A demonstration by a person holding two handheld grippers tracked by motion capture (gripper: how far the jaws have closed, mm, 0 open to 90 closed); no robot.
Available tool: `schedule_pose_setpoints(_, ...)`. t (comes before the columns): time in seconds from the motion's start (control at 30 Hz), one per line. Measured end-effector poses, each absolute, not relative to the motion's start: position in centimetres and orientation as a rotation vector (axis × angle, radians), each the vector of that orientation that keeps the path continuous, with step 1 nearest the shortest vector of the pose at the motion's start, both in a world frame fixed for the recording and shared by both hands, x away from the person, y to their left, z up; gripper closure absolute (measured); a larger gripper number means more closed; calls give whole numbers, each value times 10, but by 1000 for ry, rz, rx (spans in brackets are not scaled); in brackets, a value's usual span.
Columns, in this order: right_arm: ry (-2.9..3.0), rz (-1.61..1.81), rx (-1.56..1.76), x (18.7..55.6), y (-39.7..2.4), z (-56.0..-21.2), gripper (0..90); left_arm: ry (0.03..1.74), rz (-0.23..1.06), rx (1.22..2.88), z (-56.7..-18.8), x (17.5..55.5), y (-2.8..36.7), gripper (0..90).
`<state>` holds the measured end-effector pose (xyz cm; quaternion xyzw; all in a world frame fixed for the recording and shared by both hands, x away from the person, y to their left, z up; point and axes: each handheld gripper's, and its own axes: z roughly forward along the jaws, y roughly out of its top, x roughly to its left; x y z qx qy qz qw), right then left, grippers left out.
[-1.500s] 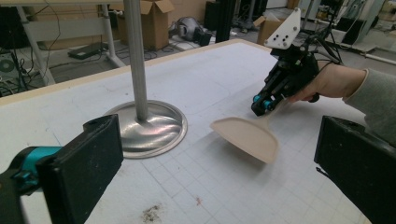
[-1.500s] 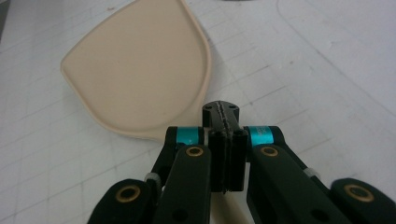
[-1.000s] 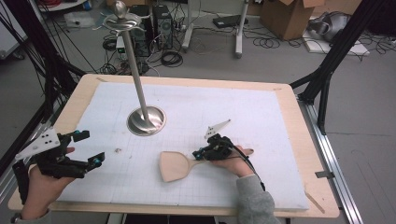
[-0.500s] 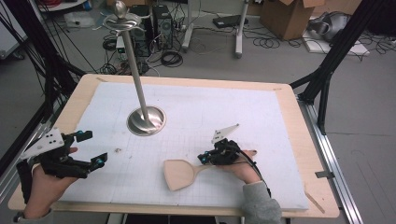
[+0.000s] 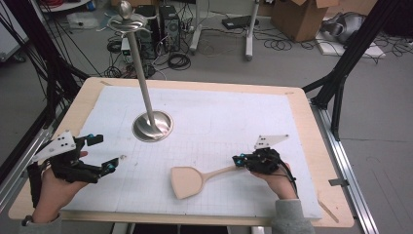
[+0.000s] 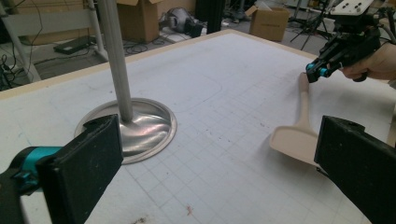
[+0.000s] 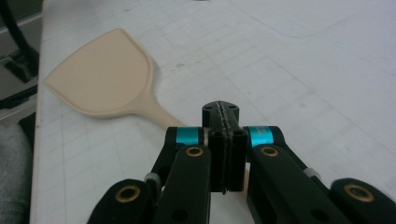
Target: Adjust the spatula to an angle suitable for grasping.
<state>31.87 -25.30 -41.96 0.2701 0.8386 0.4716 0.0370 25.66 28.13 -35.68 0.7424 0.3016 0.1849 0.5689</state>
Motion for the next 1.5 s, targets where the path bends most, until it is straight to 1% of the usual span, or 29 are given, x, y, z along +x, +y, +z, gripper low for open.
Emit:
schedule_pose_setpoints(0.23,2474,1433,985,311,-291,-429,900,700,414,1754,-359,263,276,17)
schedule_pose_setpoints(0.3,2476,1431,1043,308,-304,-437,900,694,410,1757,-359,264,274,17)
schedule_pose_setpoints(0.63,2452,1352,1146,304,-324,-450,900,698,409,1763,-360,265,273,17)
schedule_pose_setpoints(0.73,2470,1277,1160,306,-323,-453,900,707,421,1765,-359,265,275,17)
schedule_pose_setpoints(0.93,2461,1266,1154,313,-317,-452,900,720,438,1736,-356,262,285,17)
schedule_pose_setpoints(1.3,2477,1248,1154,343,-295,-449,900,727,432,1744,-358,260,285,17)
schedule_pose_setpoints(1.5,2489,1236,1091,360,-277,-448,900,738,441,1736,-358,257,289,17)
